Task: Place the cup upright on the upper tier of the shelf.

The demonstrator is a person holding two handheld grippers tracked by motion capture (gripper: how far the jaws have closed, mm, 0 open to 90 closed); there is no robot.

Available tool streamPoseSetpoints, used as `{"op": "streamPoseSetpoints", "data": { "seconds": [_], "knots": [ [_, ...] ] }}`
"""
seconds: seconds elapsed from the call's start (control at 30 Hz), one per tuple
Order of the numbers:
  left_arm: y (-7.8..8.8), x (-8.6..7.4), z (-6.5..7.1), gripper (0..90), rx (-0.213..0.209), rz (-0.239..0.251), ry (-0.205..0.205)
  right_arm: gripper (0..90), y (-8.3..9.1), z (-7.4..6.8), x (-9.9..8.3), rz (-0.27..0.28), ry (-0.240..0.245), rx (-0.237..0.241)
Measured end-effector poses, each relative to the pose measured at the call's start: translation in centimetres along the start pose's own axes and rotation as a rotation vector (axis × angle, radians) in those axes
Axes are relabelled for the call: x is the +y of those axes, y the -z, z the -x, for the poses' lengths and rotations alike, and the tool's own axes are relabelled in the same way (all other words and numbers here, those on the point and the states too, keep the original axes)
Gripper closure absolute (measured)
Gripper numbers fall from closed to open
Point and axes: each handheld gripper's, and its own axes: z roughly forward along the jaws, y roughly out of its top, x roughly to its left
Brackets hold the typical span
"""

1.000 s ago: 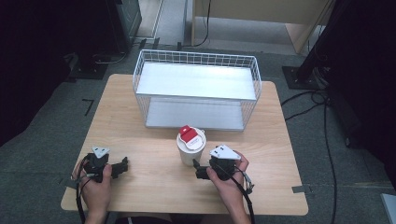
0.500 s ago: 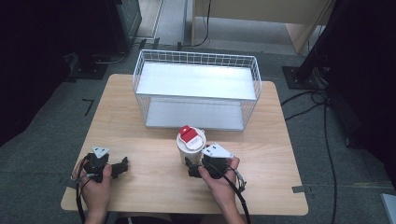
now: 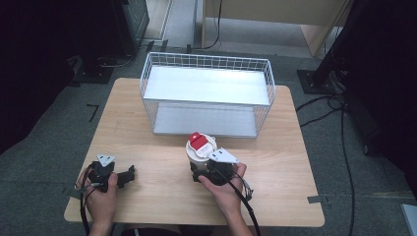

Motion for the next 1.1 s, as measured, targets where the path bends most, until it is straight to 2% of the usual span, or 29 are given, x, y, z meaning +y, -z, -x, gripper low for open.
{"op": "streamPoseSetpoints", "data": {
  "seconds": [0.13, 0.33, 0.57, 0.8, 1.0, 1.1],
  "knots": [
    [0.0, 0.0, 0.0, 0.0, 0.000, 0.000, 0.000, 10.3, -0.7, -0.4, -0.2, 0.004, 0.010, -0.028],
    [0.0, 0.0, 0.0, 0.0, 0.000, 0.000, 0.000, 9.3, -1.6, -0.8, -0.2, 0.043, 0.015, -0.057],
    [0.0, 0.0, 0.0, 0.0, 0.000, 0.000, 0.000, 8.1, -2.1, -0.8, 0.0, 0.109, 0.025, -0.055],
    [-0.1, 0.1, 0.1, 0.0, 0.001, 0.000, 0.002, 8.3, -2.4, -0.7, 0.2, 0.139, 0.022, -0.039],
    [-0.1, 0.1, 0.1, 0.0, 0.001, 0.000, 0.003, 8.8, -2.3, -0.5, 0.1, 0.158, -0.011, -0.041],
    [-0.1, 0.1, 0.1, 0.0, 0.001, 0.000, 0.003, 8.9, -2.0, -0.6, 0.1, 0.174, 0.004, -0.044]
  ]
}}
